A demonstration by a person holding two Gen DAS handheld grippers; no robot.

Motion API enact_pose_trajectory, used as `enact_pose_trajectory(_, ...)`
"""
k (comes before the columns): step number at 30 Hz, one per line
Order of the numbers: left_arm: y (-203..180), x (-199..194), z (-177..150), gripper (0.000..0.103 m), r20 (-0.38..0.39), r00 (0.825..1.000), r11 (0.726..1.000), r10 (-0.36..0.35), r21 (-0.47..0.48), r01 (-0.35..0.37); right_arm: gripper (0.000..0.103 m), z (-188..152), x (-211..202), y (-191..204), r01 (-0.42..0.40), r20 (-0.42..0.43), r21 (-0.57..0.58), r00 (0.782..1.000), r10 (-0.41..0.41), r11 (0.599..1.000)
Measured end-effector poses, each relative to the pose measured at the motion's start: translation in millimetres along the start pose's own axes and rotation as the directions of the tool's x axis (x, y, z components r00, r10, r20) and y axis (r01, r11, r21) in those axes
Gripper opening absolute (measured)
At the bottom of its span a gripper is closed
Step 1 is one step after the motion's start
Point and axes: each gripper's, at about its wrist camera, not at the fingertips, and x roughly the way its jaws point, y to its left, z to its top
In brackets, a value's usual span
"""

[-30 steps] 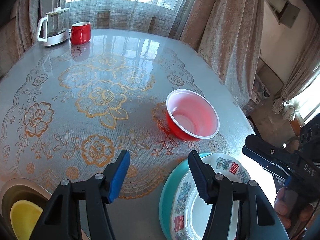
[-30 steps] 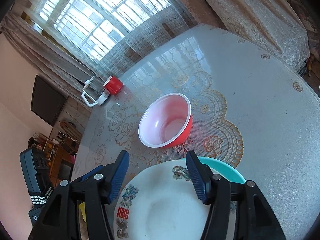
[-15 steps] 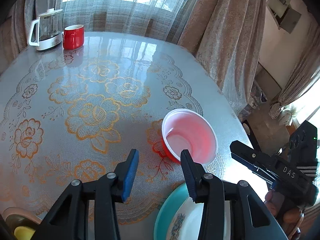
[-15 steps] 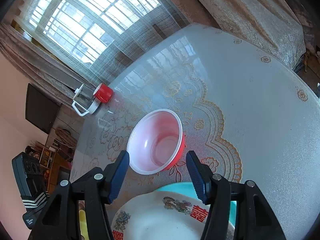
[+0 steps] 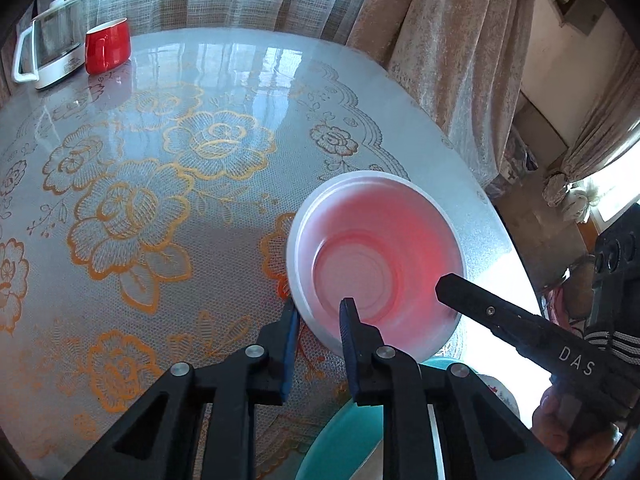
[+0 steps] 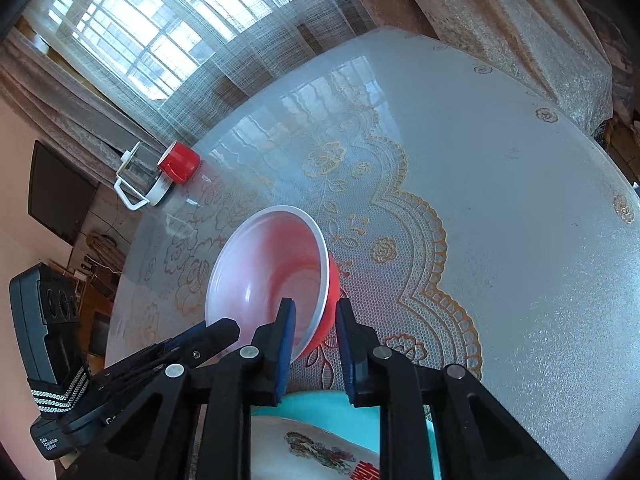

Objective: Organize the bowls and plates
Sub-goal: 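Move the right gripper to the red plastic bowl and grasp its rim, then lift the red bowl and carry it over the steel bowl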

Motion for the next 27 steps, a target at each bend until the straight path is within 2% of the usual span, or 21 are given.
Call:
enact_pose_trajectory(3, 4.5, -4.3, -2.8, 0.017, 0.011, 1.0, 1.0, 0.013, 0.004, -0.013, 0.017, 0.0, 1.5, 6.0, -0.007, 0.0, -0.024, 1.0, 0.007, 1.0)
enact_pose_trajectory(8, 22.3, -15.8, -6.4, 0.017, 0.008, 1.0, 0.999, 0.03, -0.044, -0.029, 0.017, -0.6, 11.2, 22.2, -0.017, -0.035, -0.061, 0.999, 0.015, 0.998)
enact_pose_trajectory(11, 37.4, -24.6, -11.5, 0.017, -0.002, 1.0, 0.995, 0.011, -0.097, -0.011, 0.02, -1.4, 18.2, 30.9, -0.049, -0.067, -0.054, 0.997, 0.046, 0.997)
enact_pose_trajectory(13, 46.3, -31.5, -16.7, 0.015, -0.001, 0.999, 0.992, 0.042, -0.115, -0.042, 0.02, -3.0, 21.8, 39.8, -0.063, -0.076, -0.069, 0.995, 0.058, 0.996)
enact_pose_trajectory(15, 56.2, -38.5, -21.9, 0.014, -0.006, 0.998, 0.989, 0.058, -0.137, -0.059, 0.025, -4.6, 24.7, 47.3, -0.079, -0.092, -0.077, 0.993, 0.072, 0.994)
enact_pose_trajectory(18, 70.8, -46.3, -28.4, 0.013, -0.008, 0.998, 0.984, 0.062, -0.165, -0.062, 0.027, -6.6, 26.4, 58.2, -0.078, -0.092, -0.1, 0.993, 0.069, 0.992)
enact_pose_trajectory(20, 77.0, -49.8, -32.0, 0.013, 0.001, 0.997, 0.982, 0.078, -0.175, -0.077, 0.027, -8.1, 28.5, 62.8, -0.084, -0.098, -0.105, 0.992, 0.073, 0.991)
enact_pose_trajectory(23, 81.1, -52.3, -36.2, 0.013, 0.012, 0.999, 0.981, 0.051, -0.186, -0.048, 0.027, -12.7, 30.7, 73.5, -0.056, -0.094, -0.153, 0.995, 0.042, 0.987)
enact_pose_trajectory(27, 74.8, -57.1, -44.6, 0.015, 0.028, 0.999, 0.986, 0.041, -0.16, -0.036, 0.019, -18.1, 29.2, 82.6, -0.048, -0.094, -0.184, 0.995, 0.031, 0.982)
